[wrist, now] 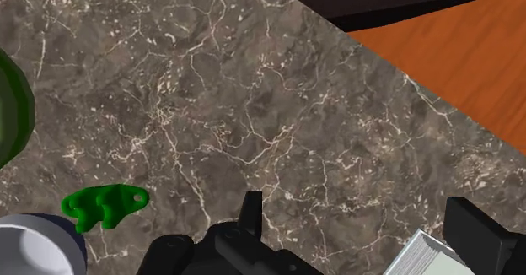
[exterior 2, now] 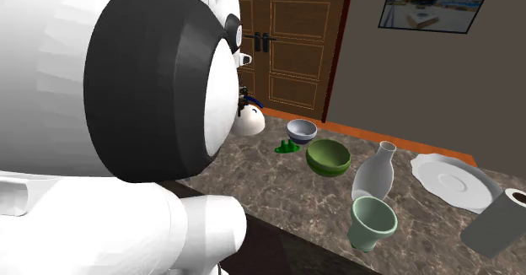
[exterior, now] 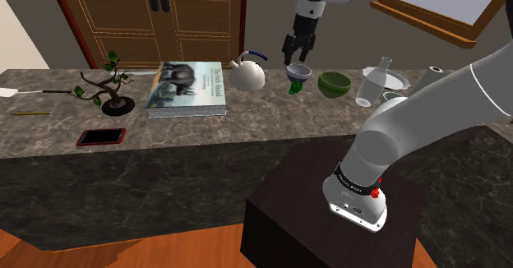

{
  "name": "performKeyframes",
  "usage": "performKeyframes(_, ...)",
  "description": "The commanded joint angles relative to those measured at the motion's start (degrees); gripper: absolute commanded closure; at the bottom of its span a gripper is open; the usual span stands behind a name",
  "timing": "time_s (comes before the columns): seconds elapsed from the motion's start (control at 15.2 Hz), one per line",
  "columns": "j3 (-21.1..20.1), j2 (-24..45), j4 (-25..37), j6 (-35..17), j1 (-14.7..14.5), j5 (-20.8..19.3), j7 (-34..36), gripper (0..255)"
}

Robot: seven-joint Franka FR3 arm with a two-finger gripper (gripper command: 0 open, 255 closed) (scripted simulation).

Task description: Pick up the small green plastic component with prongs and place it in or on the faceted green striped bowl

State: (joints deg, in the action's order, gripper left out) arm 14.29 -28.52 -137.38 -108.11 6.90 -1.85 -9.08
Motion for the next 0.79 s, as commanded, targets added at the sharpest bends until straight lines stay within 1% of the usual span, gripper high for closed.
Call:
performKeyframes(0.0, 1.8, 2.7, -0.1, -2.9, 0.7, -0.5, -1.7, 0)
performKeyframes(0.4, 7.0, 12.7, 2.4, -10.5, 2.1, 0.2, -7.1, 0)
performKeyframes(0.73, 10.9, 22.3, 6.3, -15.8, 3.1, 3.2, -12.5, 0)
